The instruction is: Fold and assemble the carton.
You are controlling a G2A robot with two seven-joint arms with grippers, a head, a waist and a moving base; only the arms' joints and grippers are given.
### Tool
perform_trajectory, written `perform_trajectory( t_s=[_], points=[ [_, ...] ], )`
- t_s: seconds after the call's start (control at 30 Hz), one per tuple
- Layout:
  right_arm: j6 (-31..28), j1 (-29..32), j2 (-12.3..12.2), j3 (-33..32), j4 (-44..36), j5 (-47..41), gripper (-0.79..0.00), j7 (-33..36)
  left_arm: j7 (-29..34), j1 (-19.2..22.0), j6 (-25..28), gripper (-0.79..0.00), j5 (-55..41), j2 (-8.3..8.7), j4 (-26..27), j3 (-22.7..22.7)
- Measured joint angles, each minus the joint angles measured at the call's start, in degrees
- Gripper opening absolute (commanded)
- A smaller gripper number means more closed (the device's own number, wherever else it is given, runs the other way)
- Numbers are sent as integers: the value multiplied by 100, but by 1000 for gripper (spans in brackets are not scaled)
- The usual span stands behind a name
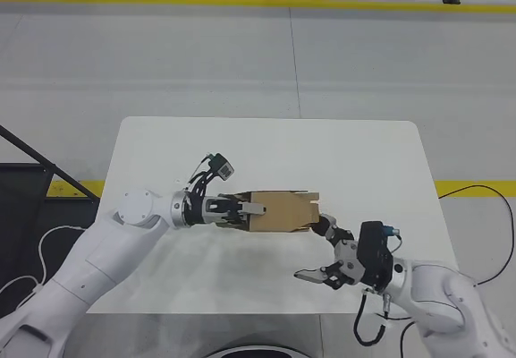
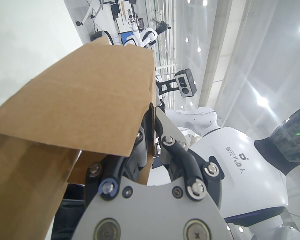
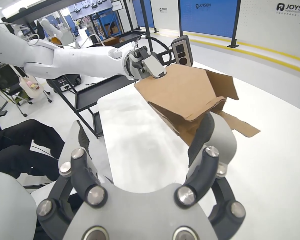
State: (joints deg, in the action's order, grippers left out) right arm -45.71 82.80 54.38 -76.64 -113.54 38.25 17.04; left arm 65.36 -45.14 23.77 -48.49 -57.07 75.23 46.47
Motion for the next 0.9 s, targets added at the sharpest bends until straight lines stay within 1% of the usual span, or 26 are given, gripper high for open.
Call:
perform_trajectory(
  t_s=[0.03, 0.07, 0.13, 0.17, 0.23, 0.37, 0.47, 0.57, 0.6, 0.73, 0.87, 0.9],
  points=[
    [-89, -15, -7, 6, 28, -120, -25, 59, 0, -8, 0, -785, 22, -6, 2, 14],
    [-218, -44, -17, 23, 73, -317, -74, 162, -8, -17, 6, -785, 68, -15, 4, 28],
    [-402, -102, -39, 69, 167, -724, -148, 380, -36, -29, 17, -785, 144, -31, 10, 43],
    [-462, -158, -58, 95, 234, -1057, -160, 569, -50, -36, 24, -785, 189, -41, 19, 52],
    [-431, -254, -92, 135, 319, -1619, -117, 922, -66, -44, 44, -785, 254, -57, 31, 70],
    [34, -532, -183, 140, 386, -2879, -123, 1918, -75, -74, 125, -785, 380, -87, 63, 124],
    [351, -670, -224, 72, 397, -3486, -135, 2387, -86, -101, 187, -785, 457, -105, 75, 174],
    [443, -684, -249, -22, 400, -3779, -111, 2548, -119, -132, 208, -785, 522, -121, 88, 224],
    [449, -669, -255, -51, 398, -3827, -111, 2566, -133, -140, 214, -785, 545, -124, 92, 243],
    [503, -579, -280, -169, 390, -3975, -71, 2638, -158, -184, 230, -785, 599, -136, 126, 333],
    [849, -603, -311, -222, 364, -4121, -12, 2948, -230, -256, 376, -785, 754, -143, 213, 437],
    [958, -639, -316, -220, 358, -4162, -15, 3032, -248, -275, 407, -785, 795, -145, 240, 453]
  ],
)
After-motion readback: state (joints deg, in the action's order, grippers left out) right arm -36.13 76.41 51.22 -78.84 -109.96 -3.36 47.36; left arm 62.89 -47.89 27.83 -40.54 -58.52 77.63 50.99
